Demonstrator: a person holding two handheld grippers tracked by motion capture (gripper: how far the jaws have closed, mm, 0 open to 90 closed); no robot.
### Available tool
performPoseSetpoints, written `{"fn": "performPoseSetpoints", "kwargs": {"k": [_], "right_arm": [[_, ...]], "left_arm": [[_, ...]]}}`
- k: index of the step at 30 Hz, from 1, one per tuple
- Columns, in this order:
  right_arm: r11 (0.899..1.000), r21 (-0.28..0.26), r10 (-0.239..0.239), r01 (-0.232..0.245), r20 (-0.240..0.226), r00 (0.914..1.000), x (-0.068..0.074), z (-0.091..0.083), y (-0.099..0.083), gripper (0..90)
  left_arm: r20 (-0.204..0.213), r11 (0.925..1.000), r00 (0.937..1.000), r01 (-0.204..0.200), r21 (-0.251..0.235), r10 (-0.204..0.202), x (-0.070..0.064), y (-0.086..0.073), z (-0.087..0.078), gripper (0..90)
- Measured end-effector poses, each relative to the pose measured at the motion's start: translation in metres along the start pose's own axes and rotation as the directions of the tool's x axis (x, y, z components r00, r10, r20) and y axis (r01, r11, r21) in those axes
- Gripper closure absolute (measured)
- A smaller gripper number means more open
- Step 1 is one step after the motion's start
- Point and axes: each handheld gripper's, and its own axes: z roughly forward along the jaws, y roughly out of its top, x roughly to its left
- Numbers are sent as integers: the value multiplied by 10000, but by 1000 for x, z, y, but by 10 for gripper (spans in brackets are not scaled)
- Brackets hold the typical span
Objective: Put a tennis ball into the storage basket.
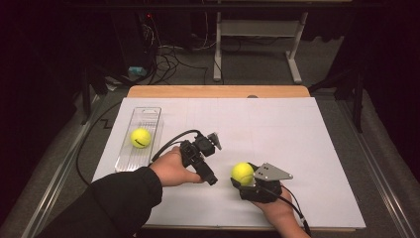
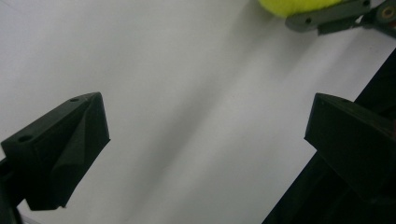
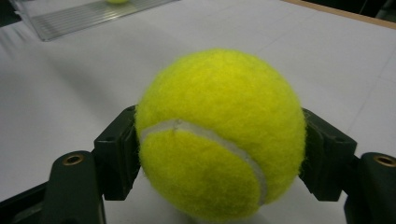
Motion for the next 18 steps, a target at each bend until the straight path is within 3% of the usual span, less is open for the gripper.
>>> {"fn": "performPoseSetpoints", "kwargs": {"k": [18], "right_arm": [[9986,-248,-481,461,-872,9950,30,16,7,270]], "left_arm": [[70,9999,9999,-140,-87,140,-9,9,-10,7]]}}
